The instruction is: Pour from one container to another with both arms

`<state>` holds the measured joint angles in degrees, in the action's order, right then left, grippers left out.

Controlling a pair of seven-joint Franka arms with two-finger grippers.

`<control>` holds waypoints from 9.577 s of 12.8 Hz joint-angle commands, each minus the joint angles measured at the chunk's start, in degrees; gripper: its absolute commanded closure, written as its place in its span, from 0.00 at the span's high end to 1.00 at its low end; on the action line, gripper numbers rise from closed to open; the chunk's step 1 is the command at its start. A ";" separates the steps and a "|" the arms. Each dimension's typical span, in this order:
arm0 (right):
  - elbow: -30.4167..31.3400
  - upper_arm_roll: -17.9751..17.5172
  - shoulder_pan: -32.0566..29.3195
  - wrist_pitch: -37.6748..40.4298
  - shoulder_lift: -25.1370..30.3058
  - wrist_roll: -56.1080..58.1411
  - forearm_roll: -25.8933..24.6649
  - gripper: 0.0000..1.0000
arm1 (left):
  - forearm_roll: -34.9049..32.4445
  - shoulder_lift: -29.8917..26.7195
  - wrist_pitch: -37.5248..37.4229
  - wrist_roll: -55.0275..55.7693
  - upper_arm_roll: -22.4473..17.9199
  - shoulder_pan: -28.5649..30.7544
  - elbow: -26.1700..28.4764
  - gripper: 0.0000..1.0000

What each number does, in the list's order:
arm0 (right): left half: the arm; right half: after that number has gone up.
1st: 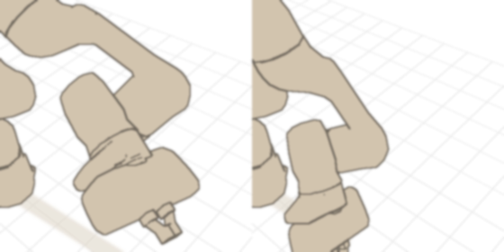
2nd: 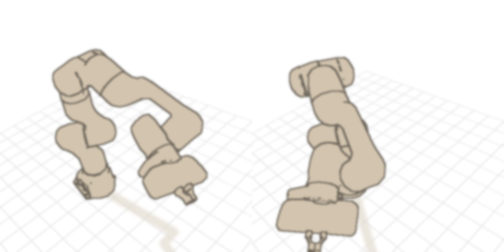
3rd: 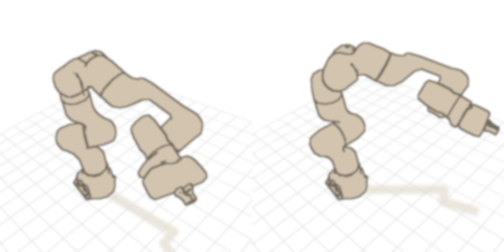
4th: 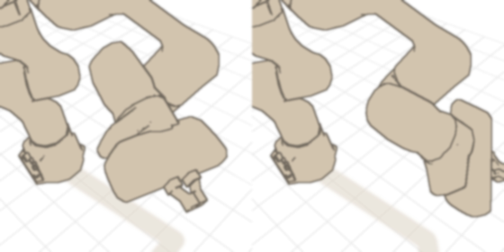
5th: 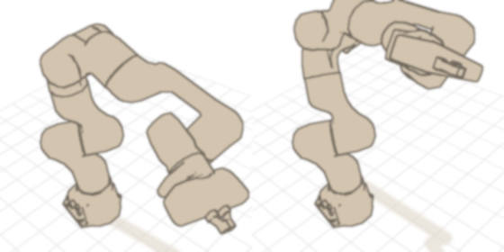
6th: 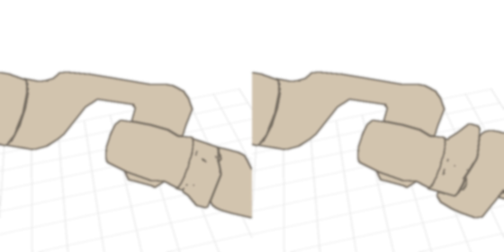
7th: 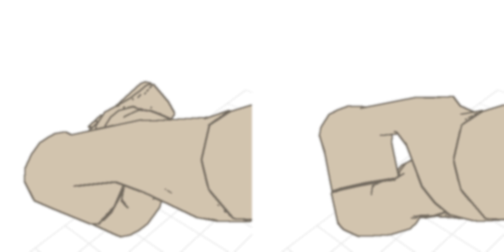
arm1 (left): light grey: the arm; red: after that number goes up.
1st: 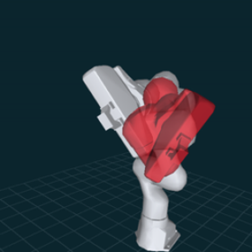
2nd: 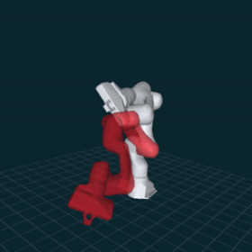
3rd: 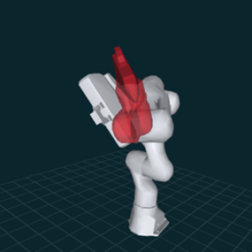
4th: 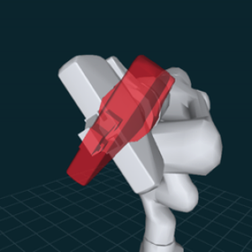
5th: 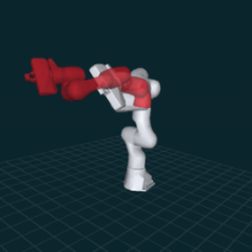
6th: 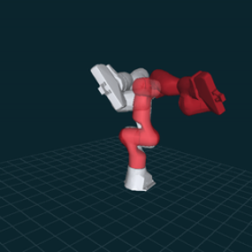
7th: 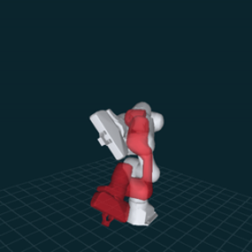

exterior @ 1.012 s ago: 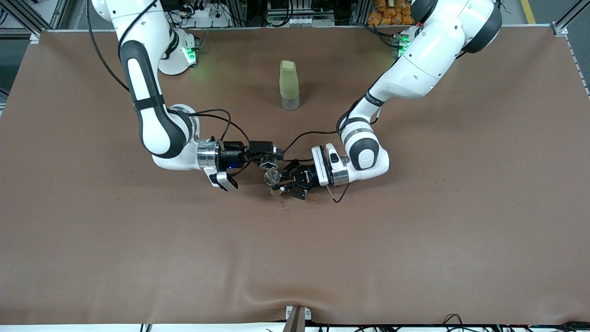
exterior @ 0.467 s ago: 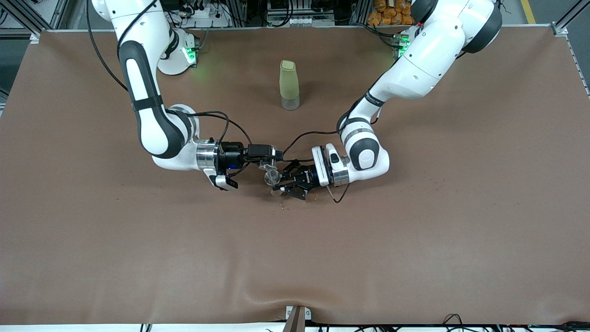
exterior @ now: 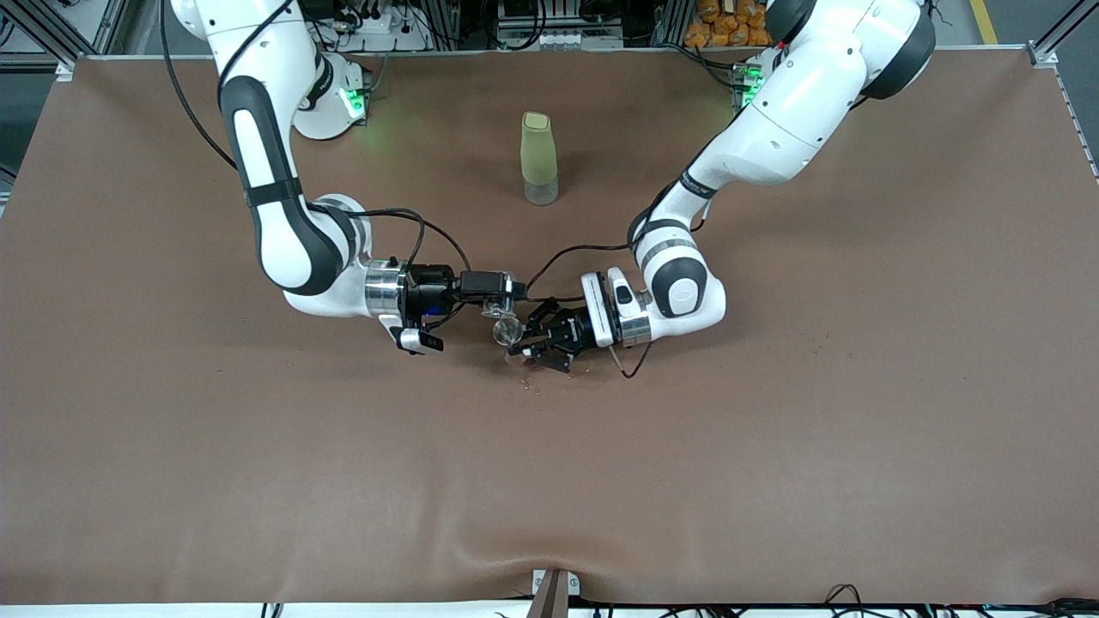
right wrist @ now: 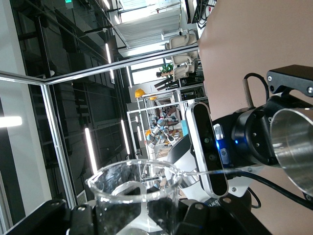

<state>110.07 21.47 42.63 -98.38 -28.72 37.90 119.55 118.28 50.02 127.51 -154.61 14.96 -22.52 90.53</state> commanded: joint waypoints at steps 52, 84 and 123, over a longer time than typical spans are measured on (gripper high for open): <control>-8.47 2.35 -45.18 23.23 -27.18 135.77 -37.63 0.00 | -60.80 7.72 -43.57 12.15 -4.50 53.99 0.79 0.14; -25.95 16.67 -33.59 25.69 9.37 21.30 -90.79 1.00 | -89.71 -26.18 -54.21 91.19 -3.71 49.17 -11.16 1.00; -23.32 -21.72 -46.23 10.67 29.69 -31.75 -120.51 1.00 | -119.07 -41.67 -42.34 149.95 3.15 33.17 -9.06 1.00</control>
<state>85.29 3.54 -0.11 -87.00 -0.28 6.89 -0.42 0.80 9.77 83.49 -4.37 19.69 13.12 79.09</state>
